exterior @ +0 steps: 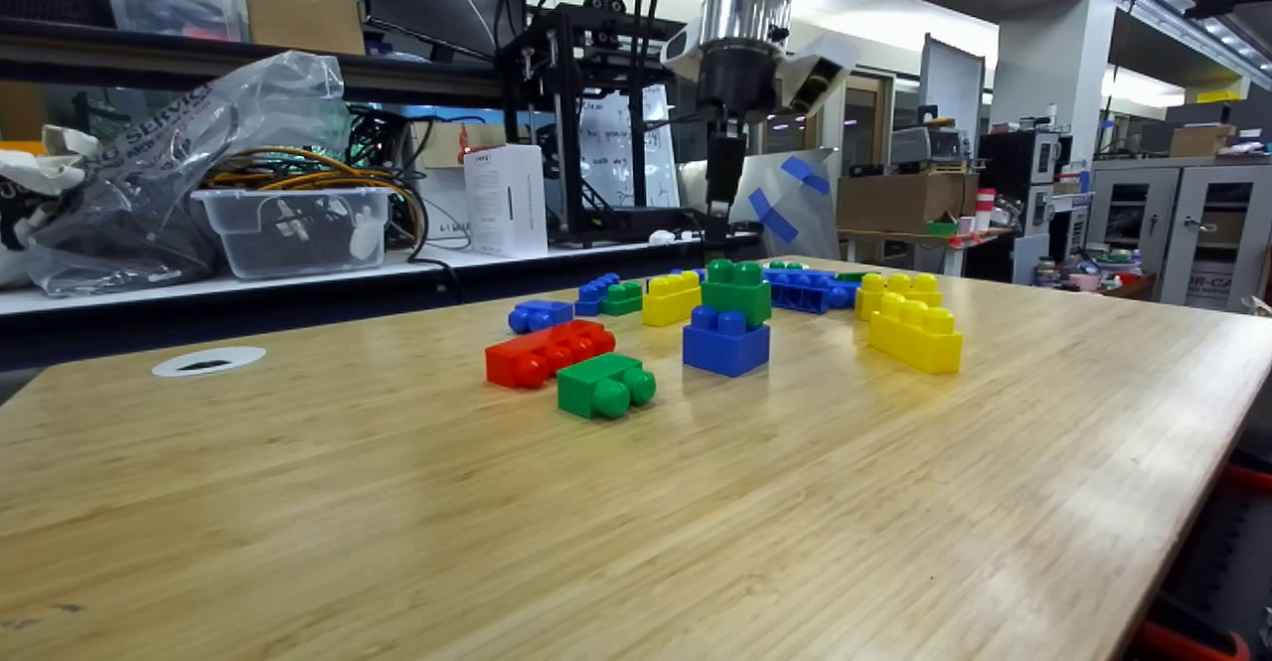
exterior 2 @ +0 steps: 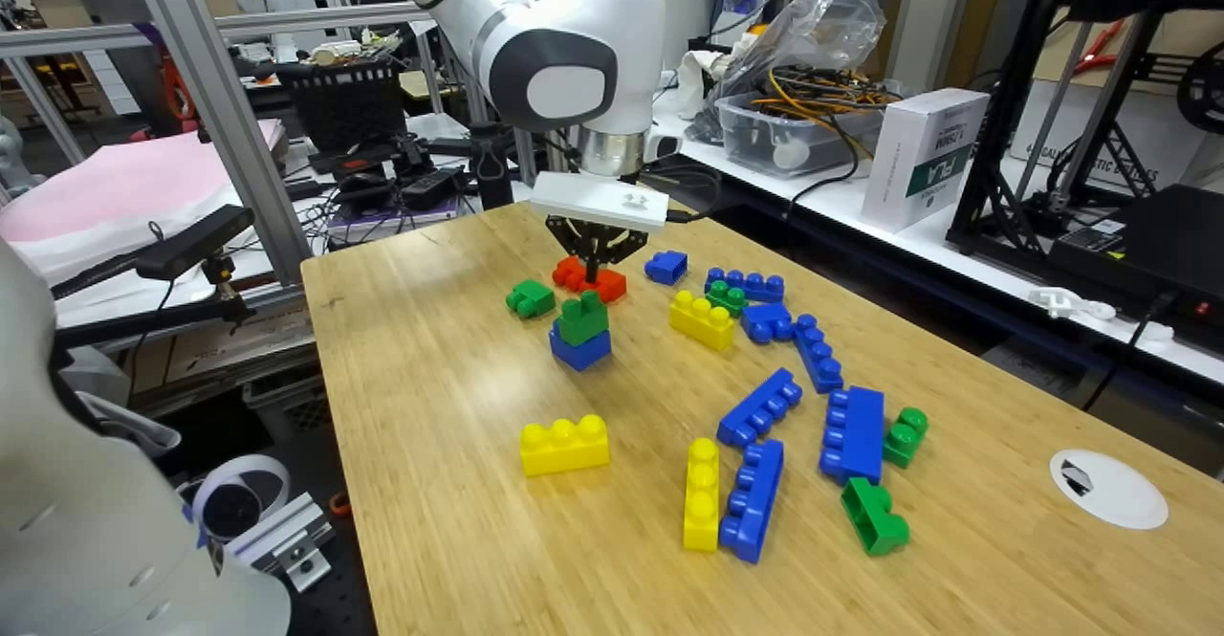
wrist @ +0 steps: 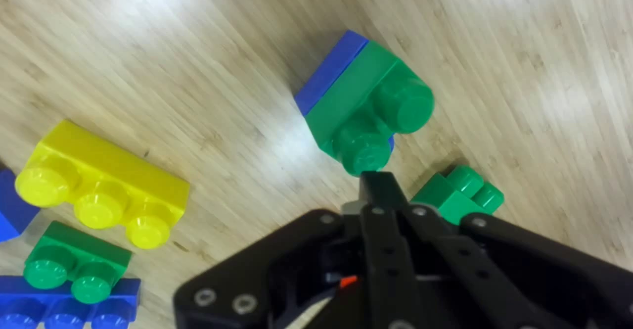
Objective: Put one of the green blocks on top of one of the blue blocks
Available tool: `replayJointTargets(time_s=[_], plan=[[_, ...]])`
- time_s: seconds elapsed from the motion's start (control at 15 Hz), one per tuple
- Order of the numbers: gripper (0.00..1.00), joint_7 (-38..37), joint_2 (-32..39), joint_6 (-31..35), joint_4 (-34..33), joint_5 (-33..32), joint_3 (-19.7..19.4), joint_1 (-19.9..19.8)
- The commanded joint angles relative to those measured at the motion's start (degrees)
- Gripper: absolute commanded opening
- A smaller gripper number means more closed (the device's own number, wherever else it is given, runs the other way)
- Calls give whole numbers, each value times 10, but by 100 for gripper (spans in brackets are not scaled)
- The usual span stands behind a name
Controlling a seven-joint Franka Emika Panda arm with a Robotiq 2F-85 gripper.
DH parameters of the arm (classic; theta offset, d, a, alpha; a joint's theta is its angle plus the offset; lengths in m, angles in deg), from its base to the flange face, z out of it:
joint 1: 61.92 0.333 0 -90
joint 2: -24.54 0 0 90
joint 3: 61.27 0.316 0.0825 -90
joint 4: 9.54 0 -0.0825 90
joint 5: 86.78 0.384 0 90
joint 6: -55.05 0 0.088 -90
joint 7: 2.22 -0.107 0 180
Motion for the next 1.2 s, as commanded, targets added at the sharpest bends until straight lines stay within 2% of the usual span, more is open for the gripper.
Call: replayJointTargets(time_s=[0.0, 0.47, 1.13], plan=[[0, -23, 26, -30, -24, 1, 11, -12], [0, -45, 41, -36, -29, -12, 17, -14], [0, -32, 43, -36, -23, -11, 16, -19]])
